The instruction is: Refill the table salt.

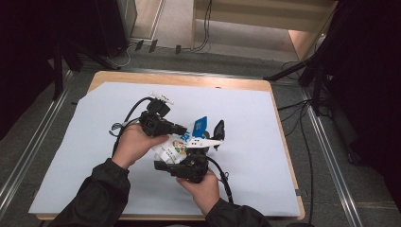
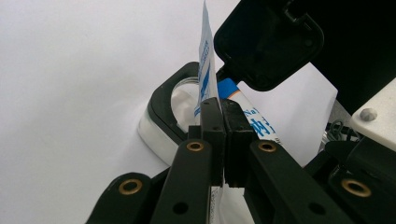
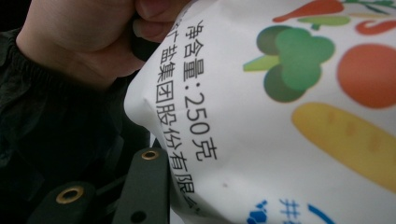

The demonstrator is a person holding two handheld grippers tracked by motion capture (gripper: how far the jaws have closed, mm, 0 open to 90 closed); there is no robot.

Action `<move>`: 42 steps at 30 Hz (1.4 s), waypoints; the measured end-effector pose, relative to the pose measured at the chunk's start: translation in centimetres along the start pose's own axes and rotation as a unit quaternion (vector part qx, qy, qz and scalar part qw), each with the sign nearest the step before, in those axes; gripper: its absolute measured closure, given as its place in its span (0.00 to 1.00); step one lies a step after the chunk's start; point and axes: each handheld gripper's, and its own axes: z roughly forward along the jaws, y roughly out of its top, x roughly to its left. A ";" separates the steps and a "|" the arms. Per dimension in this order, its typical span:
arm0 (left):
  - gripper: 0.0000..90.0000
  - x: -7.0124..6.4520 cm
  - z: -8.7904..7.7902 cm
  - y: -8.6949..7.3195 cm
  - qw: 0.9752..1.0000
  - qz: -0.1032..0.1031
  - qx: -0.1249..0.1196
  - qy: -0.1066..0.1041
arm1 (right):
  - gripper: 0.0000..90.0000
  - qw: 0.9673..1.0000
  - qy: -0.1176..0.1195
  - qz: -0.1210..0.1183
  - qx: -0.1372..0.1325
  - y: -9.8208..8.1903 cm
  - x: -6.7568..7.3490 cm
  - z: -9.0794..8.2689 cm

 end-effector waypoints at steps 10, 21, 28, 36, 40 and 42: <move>1.00 0.1 -0.1 0.0 1.000 -0.005 -0.003 0.002 | 0.73 1.000 0.003 0.001 0.001 0.0 0.0 0.0; 1.00 0.2 0.0 0.0 1.000 -0.009 -0.001 0.003 | 0.72 1.000 -0.003 -0.007 0.006 0.0 0.1 0.1; 1.00 0.2 0.0 0.0 1.000 -0.009 -0.004 0.003 | 0.74 1.000 0.000 -0.001 0.004 0.0 -0.1 -0.1; 1.00 0.3 -0.1 0.1 1.000 -0.011 -0.004 0.004 | 0.75 1.000 0.006 0.012 0.000 0.1 -0.2 0.0; 1.00 0.3 -0.1 0.1 1.000 -0.012 -0.005 0.007 | 0.75 1.000 0.013 0.021 -0.002 0.1 -0.3 -0.1; 1.00 0.3 -0.1 0.1 1.000 -0.011 -0.002 0.009 | 0.75 1.000 0.014 0.023 -0.002 0.1 -0.3 0.0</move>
